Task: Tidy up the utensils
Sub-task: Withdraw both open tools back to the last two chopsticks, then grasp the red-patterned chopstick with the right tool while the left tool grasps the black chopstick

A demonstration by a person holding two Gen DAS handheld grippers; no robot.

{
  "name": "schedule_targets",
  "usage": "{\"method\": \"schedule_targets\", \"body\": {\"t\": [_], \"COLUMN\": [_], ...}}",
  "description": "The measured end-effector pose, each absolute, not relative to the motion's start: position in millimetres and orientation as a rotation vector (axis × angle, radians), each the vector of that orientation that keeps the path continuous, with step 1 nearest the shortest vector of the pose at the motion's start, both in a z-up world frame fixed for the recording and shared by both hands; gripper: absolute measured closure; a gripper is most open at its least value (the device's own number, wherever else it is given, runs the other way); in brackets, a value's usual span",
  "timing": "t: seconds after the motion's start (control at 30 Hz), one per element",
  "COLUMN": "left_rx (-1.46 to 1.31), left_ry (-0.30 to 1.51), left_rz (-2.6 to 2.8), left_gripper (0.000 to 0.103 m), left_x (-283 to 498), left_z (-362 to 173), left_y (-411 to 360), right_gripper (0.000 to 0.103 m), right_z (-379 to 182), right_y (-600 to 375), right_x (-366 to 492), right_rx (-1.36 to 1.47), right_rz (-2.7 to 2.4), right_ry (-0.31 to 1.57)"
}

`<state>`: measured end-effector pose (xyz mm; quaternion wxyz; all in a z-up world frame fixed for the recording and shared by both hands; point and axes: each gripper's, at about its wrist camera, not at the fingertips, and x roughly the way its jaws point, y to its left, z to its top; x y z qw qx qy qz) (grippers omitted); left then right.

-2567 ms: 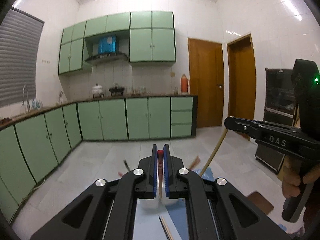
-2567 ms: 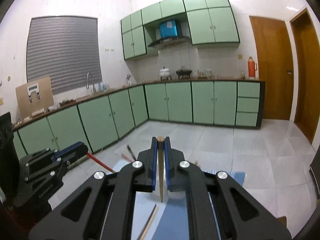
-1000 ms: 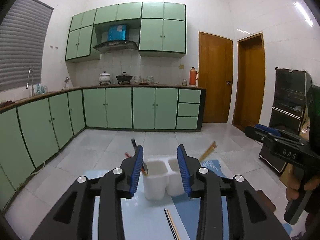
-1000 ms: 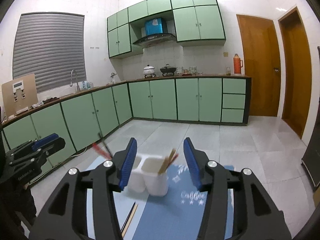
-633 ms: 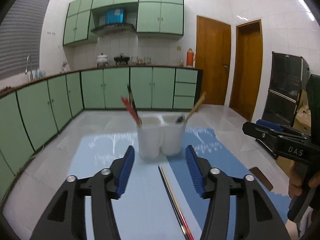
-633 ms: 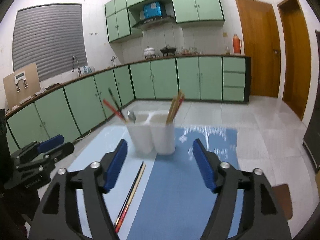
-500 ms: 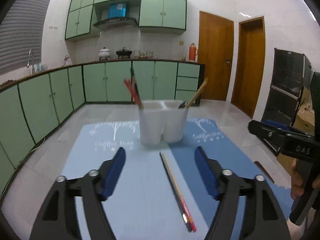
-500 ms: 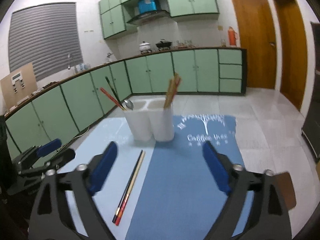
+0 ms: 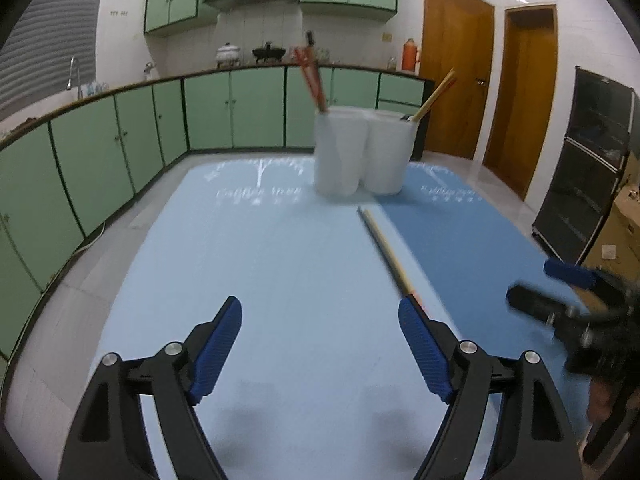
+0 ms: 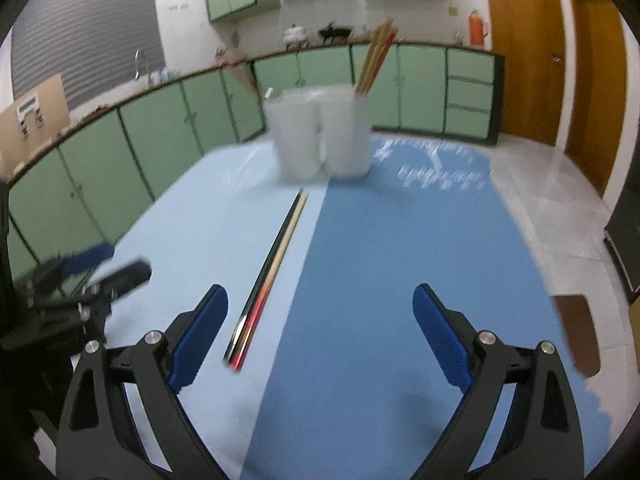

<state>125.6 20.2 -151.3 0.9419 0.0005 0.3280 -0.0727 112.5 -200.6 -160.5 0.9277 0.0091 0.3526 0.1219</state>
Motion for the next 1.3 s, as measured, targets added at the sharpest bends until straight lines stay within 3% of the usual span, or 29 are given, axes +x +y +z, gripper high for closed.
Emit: {"method": "schedule_targets", "body": {"t": [0.23,0.93,1.13,1.23,1.3], "left_rx": [-0.006,-0.026,-0.019,-0.008,-0.008], "left_ry": [0.697,0.691,0.698,0.701,0.706], "left_rz": [-0.13,-0.144,-0.149,-0.148,-0.146], "left_gripper": [0.024,0.024,0.024,0.024,0.024], "left_x": [118.7,115.9,116.2,115.5,116.1], "left_z": [-160.0,-156.1,-157.5,-158.0,-159.1], "left_y": [32.6,28.9,22.7,20.7,19.8], "right_gripper": [0.013,0.016,0.036,0.052,0.068], "right_z": [-193.8,-206.5,-207.7,-206.8,-206.6], "right_y": [-175.7,-176.7,-176.7,-170.3,-168.2], "right_x": [103.2,115.1,110.8,107.5,107.1], "right_rx": [-0.054,-0.123,-0.087,-0.096,-0.089], "right_rz": [0.245,0.142,0.218,0.233,0.24], "right_ry": [0.814,0.849,0.855,0.833,0.822]}}
